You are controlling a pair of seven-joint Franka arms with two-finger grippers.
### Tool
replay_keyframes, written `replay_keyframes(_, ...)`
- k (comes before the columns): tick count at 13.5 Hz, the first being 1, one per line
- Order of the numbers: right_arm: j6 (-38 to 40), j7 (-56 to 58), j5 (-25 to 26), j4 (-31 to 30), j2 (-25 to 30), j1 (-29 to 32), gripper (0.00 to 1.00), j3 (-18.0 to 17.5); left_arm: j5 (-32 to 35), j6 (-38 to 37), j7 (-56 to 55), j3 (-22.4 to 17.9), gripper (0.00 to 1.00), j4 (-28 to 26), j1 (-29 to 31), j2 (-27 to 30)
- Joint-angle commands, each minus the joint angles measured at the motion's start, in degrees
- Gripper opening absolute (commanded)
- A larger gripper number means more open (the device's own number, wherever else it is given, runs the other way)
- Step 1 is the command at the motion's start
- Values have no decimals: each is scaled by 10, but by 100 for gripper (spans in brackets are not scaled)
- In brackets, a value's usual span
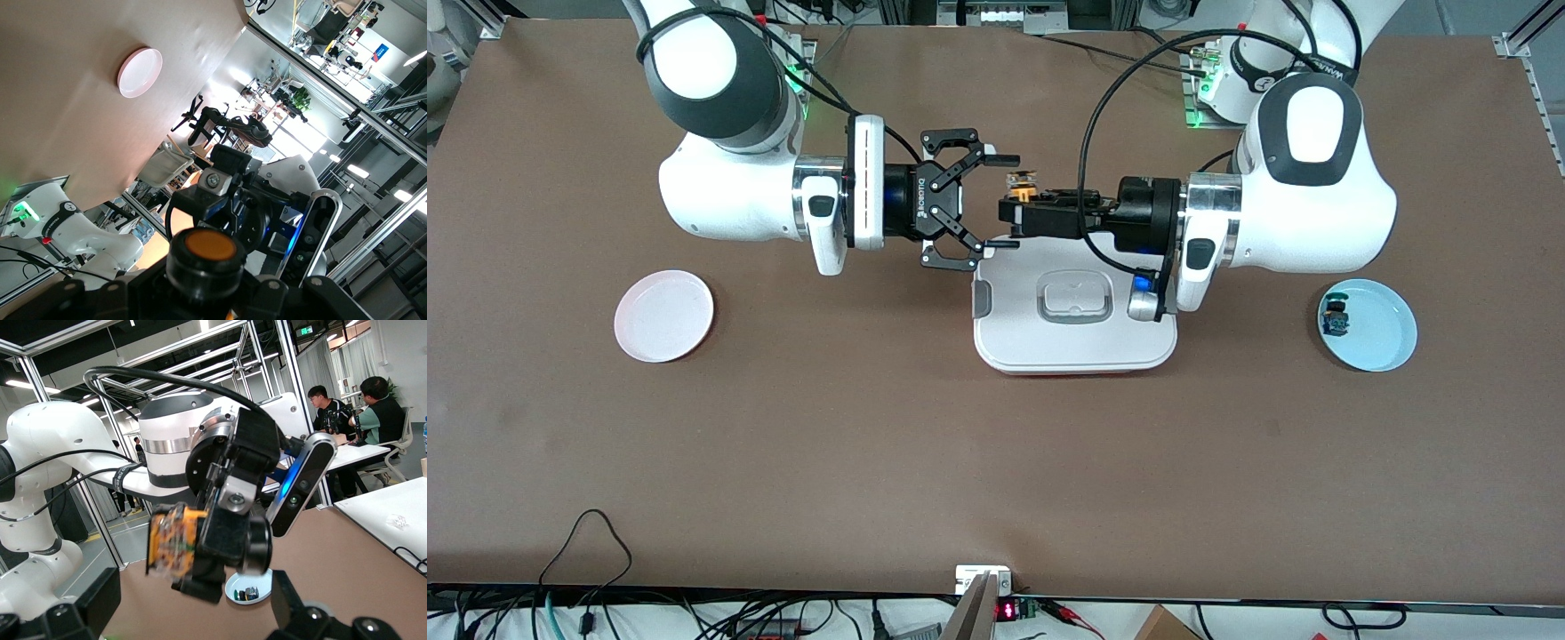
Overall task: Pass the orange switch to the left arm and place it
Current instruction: 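Grasp the switch with the left gripper and open the right gripper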
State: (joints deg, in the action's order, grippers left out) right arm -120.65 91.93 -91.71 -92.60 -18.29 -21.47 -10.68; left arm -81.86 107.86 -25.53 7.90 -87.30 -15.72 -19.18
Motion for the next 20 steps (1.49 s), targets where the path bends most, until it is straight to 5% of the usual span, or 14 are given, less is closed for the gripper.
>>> replay_keyframes(1,-7,4,-13,-16,16,-4,100,2,-2,-7,0,-2,0,-9,6,14)
replay_keyframes(9,-14,4,-13,-16,18,-4,100,2,18,-77,1,-5,0,-10,53,11)
replay_keyframes(14,-15,6,-13,-18,17,-4,100,2,171,-171,7,-5,0,-9,119,13)
replay_keyframes(20,-15,8,-13,-29,14,-5,100,2,487,-293,115,-5,0,-11,211,19)
